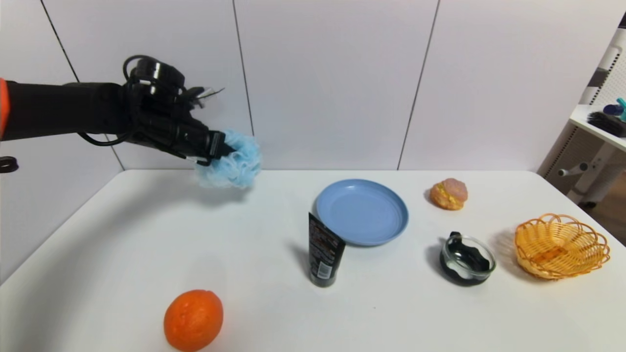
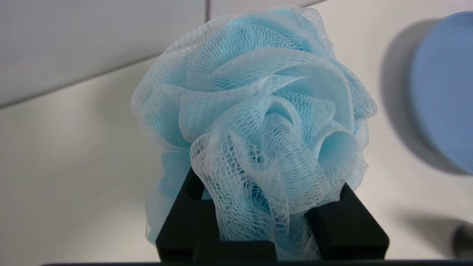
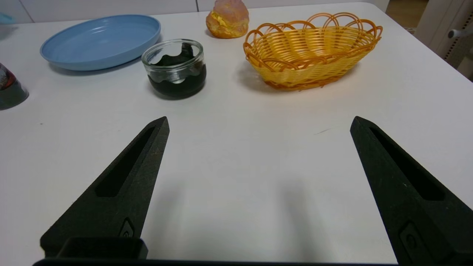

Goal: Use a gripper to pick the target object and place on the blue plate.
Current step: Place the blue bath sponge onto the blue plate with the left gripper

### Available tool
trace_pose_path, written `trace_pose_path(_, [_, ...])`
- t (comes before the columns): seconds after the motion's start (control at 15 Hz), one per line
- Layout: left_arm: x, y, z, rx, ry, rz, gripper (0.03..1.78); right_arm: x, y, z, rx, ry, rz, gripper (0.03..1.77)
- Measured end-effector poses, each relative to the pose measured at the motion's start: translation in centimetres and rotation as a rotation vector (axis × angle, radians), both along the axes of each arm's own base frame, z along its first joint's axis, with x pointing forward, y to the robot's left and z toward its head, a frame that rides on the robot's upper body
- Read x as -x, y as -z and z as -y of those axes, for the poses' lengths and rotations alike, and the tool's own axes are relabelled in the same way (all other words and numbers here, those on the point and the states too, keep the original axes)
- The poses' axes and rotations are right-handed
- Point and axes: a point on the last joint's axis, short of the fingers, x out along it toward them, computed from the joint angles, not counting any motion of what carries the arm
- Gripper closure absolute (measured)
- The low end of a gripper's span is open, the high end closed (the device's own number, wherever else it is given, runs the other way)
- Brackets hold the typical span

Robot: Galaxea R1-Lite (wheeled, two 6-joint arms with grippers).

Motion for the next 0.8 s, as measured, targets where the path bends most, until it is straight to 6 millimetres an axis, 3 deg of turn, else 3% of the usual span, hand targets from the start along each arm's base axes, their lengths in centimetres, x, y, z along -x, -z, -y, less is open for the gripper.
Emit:
trace_pose_path(0.2, [3.6,-4.0,3.5,0.024,0.106,0.094,1.3,0.0,0.0,0.0,0.0,0.0,0.0,0.1])
trace_pose_path(0.4, [6.3,-5.7,7.5,0.044,0.232,0.143,1.31,0.0,0.0,0.0,0.0,0.0,0.0,0.1])
trace_pose_path(0.6, [7.3,-5.6,11.7,0.061,0.345,0.186,1.34,0.0,0.0,0.0,0.0,0.0,0.0,0.1])
trace_pose_path(0.8, [5.7,-4.0,15.1,0.094,0.396,0.273,1.36,0.0,0.0,0.0,0.0,0.0,0.0,0.1])
